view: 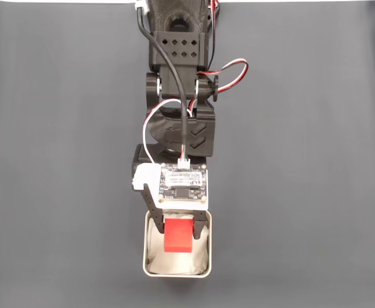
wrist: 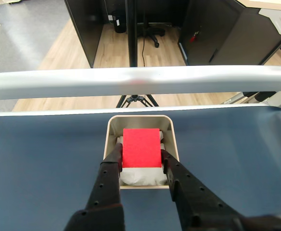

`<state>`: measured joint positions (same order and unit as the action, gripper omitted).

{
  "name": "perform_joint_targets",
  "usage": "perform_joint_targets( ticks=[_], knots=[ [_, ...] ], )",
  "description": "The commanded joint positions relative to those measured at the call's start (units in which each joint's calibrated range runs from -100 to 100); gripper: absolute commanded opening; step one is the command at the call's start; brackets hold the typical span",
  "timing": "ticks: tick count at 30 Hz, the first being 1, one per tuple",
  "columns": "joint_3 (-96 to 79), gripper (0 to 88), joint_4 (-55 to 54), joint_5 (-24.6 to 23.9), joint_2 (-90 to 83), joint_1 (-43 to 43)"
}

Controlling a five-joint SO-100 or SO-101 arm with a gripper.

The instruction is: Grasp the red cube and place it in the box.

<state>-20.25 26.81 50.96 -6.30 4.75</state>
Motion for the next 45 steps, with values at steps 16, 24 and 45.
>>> perform_joint_targets(
  ticks=[16,24,45],
  knots=[
    [1.09,48.2,-0.99,-0.05,-1.59,1.15],
    [0.55,48.4,-1.89,0.2,-1.85,1.15],
    [0.36,18.0,-3.04,-0.83,-5.49,0.86]
  ],
)
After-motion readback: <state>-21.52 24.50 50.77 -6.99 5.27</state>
